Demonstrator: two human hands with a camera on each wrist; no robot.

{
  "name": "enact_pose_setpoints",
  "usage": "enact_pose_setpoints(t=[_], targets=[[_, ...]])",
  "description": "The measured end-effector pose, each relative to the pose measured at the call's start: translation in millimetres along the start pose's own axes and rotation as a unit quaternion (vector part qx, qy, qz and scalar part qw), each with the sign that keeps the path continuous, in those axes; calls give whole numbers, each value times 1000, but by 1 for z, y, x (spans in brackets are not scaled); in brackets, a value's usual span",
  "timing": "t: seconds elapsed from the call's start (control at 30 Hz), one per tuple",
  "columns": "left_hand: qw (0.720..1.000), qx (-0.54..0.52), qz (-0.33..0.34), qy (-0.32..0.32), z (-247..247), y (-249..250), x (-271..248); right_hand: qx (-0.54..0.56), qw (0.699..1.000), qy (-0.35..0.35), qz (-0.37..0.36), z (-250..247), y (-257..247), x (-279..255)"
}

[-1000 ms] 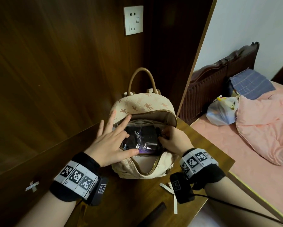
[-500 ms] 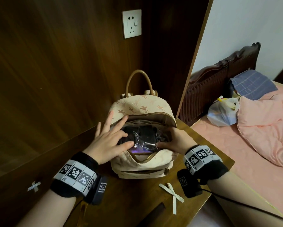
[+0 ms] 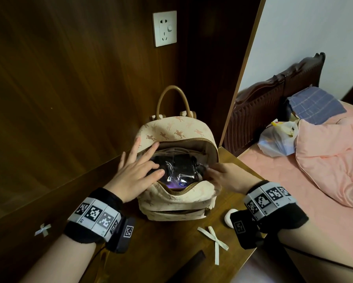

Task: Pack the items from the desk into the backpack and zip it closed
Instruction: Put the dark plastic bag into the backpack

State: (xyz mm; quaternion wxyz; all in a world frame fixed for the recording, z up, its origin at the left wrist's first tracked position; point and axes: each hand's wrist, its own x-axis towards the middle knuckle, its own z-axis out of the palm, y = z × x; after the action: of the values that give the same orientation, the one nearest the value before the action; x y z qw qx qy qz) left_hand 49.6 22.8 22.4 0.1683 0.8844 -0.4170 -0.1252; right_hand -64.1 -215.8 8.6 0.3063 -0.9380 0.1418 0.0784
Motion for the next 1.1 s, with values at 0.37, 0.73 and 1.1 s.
enact_pose_setpoints(t=[0.37,0.73,1.1], targets=[[1000,-16,2,12,2,-3,0,60,998,3,-27,6,3,2],[999,-24,-3,21,5,-2,-3,44,993,101,-48,16,17,-4],[994,-81,3,76,12,-5,-2,56,980,184,-42,17,9,-8]])
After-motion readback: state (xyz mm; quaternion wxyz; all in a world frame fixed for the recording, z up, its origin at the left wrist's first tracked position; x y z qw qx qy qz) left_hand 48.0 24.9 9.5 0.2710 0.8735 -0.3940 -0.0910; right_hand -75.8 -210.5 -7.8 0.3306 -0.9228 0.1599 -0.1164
